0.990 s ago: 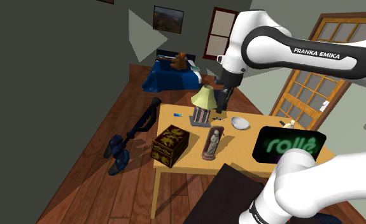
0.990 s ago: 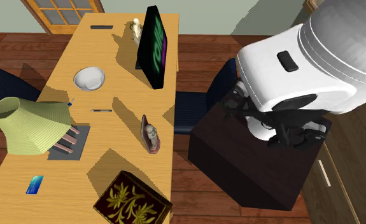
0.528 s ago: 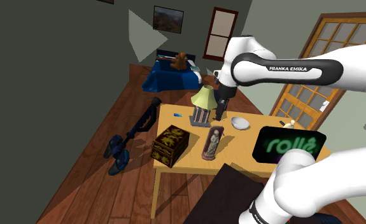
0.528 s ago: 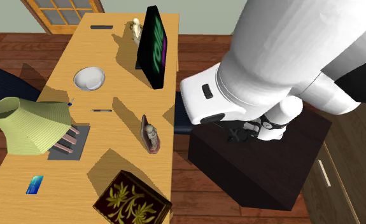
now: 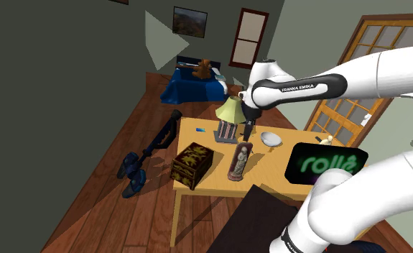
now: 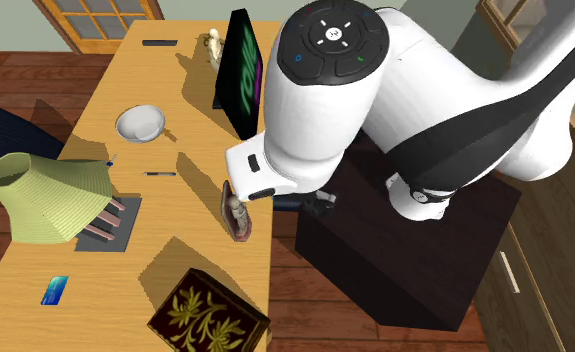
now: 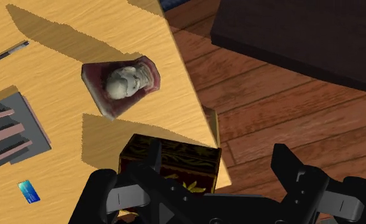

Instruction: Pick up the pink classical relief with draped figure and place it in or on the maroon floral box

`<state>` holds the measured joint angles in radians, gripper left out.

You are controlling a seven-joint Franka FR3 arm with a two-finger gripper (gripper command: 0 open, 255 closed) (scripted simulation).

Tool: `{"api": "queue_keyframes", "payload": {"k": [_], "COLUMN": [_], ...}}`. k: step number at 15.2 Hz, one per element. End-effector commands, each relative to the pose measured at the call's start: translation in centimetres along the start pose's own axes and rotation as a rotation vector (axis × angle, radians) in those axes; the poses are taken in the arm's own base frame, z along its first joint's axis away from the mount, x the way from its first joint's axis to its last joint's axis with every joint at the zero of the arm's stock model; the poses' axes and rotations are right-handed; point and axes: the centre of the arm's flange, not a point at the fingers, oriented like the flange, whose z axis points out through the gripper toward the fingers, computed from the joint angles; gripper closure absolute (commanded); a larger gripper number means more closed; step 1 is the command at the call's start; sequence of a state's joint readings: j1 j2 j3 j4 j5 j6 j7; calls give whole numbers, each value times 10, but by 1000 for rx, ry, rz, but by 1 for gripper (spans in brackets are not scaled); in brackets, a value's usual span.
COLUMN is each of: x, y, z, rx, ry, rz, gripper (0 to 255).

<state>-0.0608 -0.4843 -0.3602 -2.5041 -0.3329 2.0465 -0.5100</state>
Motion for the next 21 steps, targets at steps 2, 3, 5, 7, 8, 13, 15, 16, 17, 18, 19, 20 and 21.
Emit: {"api": "queue_keyframes", "payload": {"k": [2, 3, 5, 7, 8, 13, 15, 16, 17, 18, 19, 20, 21], "x": [3, 5, 8, 10, 12, 20, 24, 25, 25, 24, 24, 24, 23], "y": [25, 33, 50, 67, 75, 117, 133, 138, 139, 139, 139, 139, 139], "z": [32, 42, 62, 82, 92, 141, 161, 167, 172, 177, 182, 188, 193], "rx": [-7, -10, -14, -18, -20, -30, -34, -35, -35, -35, -35, -35, -35], "ry": [-11, -14, -22, -29, -33, -51, -59, -61, -61, -61, -61, -61, -61], "rz": [-29, -38, -56, -74, -83, -129, -147, -152, -152, -152, -152, -152, -152], "gripper": [0, 0, 0, 0, 0, 0, 0, 0, 0, 0, 0, 0, 0]}}
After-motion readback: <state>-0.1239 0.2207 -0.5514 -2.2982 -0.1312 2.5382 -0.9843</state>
